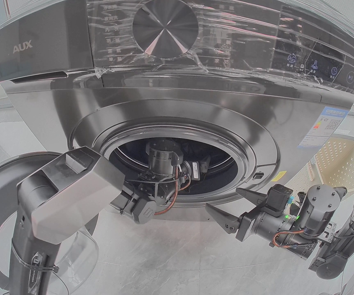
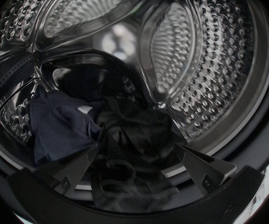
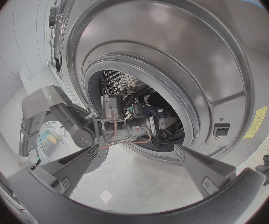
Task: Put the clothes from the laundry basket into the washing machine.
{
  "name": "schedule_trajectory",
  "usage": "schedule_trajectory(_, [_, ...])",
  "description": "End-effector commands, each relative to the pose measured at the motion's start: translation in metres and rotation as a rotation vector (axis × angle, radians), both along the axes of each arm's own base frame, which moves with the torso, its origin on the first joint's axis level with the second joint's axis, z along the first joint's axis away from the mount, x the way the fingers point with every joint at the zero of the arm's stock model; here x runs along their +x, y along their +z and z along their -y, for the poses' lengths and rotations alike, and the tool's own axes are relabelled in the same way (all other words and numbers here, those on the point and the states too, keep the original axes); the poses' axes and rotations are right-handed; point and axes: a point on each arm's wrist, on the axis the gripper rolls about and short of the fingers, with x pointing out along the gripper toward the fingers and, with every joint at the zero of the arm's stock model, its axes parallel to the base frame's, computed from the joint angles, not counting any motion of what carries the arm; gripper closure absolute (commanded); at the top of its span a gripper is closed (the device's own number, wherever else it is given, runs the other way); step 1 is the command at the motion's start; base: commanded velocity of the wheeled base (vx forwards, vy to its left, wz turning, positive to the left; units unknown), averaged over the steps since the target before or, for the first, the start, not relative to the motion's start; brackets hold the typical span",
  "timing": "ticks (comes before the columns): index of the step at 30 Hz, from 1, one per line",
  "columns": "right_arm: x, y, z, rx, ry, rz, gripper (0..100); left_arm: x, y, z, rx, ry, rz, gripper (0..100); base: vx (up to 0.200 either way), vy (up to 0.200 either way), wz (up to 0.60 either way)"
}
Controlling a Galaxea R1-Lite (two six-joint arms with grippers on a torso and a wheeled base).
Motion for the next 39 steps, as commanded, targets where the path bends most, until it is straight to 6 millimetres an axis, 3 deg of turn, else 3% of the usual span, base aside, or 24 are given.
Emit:
schedule_trajectory(1, [0.0,0.001,0.001,0.003,-0.001,0.002,0,-0.051,0.026,-0.003,0.041,-0.07,-0.023,0,0.0,0.0,0.0])
schedule_trajectory(8, [-0.002,0.001,0.005,-0.001,-0.009,0.0,0,-0.088,0.031,-0.022,0.106,-0.098,-0.057,0,0.0,0.0,0.0])
schedule_trajectory(13, [-0.005,0.004,0.006,0.004,-0.001,0.005,0,-0.093,0.029,-0.026,0.109,-0.099,-0.059,0,0.0,0.0,0.0])
schedule_trajectory(16, [-0.007,0.003,0.007,0.0,0.003,0.001,0,-0.087,0.027,-0.024,0.098,-0.092,-0.046,0,0.0,0.0,0.0])
schedule_trajectory(20, [-0.007,0.003,0.007,0.0,0.002,0.001,0,-0.071,0.011,-0.014,0.092,-0.087,-0.041,0,0.0,0.0,0.0])
schedule_trajectory(26, [-0.007,0.002,0.007,-0.002,0.003,-0.006,0,-0.037,-0.025,-0.003,0.097,-0.058,-0.048,0,0.0,0.0,0.0])
schedule_trajectory(34, [-0.009,0.0,0.009,-0.008,0.001,-0.015,0,0.002,-0.046,-0.012,0.095,0.005,-0.025,0,0.0,0.0,0.0])
schedule_trajectory(39, [-0.008,-0.002,0.008,-0.011,0.003,-0.02,0,0.011,-0.051,-0.014,0.089,0.02,-0.015,0,0.0,0.0,0.0])
